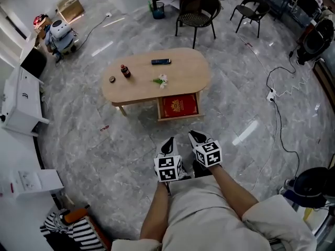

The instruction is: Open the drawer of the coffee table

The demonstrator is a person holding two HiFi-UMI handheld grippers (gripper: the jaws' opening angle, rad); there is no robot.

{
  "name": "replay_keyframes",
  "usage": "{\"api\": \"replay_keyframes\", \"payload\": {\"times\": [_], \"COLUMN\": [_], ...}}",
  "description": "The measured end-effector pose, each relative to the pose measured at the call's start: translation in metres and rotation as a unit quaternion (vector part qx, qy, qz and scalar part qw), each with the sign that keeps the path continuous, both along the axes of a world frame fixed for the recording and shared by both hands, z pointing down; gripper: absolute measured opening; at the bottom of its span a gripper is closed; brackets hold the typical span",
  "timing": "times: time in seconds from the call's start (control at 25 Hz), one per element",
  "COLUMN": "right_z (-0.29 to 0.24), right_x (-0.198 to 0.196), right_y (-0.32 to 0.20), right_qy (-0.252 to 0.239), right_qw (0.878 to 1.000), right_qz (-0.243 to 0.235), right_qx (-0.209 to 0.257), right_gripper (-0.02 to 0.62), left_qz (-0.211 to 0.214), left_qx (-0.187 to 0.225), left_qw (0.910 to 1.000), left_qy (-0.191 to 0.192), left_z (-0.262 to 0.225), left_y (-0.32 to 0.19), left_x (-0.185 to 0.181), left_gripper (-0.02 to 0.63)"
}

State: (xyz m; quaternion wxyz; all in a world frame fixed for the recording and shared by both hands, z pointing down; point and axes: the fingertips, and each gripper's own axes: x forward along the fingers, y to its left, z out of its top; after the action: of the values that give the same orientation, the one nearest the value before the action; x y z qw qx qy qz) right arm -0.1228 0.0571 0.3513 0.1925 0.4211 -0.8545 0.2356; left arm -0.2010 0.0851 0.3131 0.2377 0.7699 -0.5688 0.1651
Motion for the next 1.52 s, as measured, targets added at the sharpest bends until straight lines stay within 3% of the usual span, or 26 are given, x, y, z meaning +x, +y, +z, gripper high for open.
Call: {"api": "replay_keyframes", "payload": {"times": [0.32, 0.56, 1.12, 1.52], "right_z": [-0.011, -0.004, -0.001, 0.0], "right_x": [0.0, 0.011, 0.028, 0.026], "right_y": [0.012, 0.009, 0.002, 0.002], "right_qy": [-0.035, -0.026, -0.012, -0.012], "right_qw": [0.999, 1.0, 1.0, 1.0], "right_qz": [0.002, 0.011, 0.015, 0.014], "right_qx": [0.003, -0.009, -0.012, -0.008], "right_gripper": [0.015, 0.015, 0.015, 0.015], "left_qz": [0.016, 0.025, 0.037, 0.015], "left_qx": [0.001, -0.004, -0.013, -0.011], "left_qw": [0.9999, 0.9995, 0.9992, 0.9998], "left_qy": [0.004, 0.019, 0.004, -0.009], "left_z": [-0.001, 0.001, 0.007, 0.008], "left_y": [-0.001, -0.003, -0.01, -0.005], "left_x": [0.004, 0.012, 0.024, 0.012], "left_gripper": [0.011, 0.011, 0.011, 0.011]}}
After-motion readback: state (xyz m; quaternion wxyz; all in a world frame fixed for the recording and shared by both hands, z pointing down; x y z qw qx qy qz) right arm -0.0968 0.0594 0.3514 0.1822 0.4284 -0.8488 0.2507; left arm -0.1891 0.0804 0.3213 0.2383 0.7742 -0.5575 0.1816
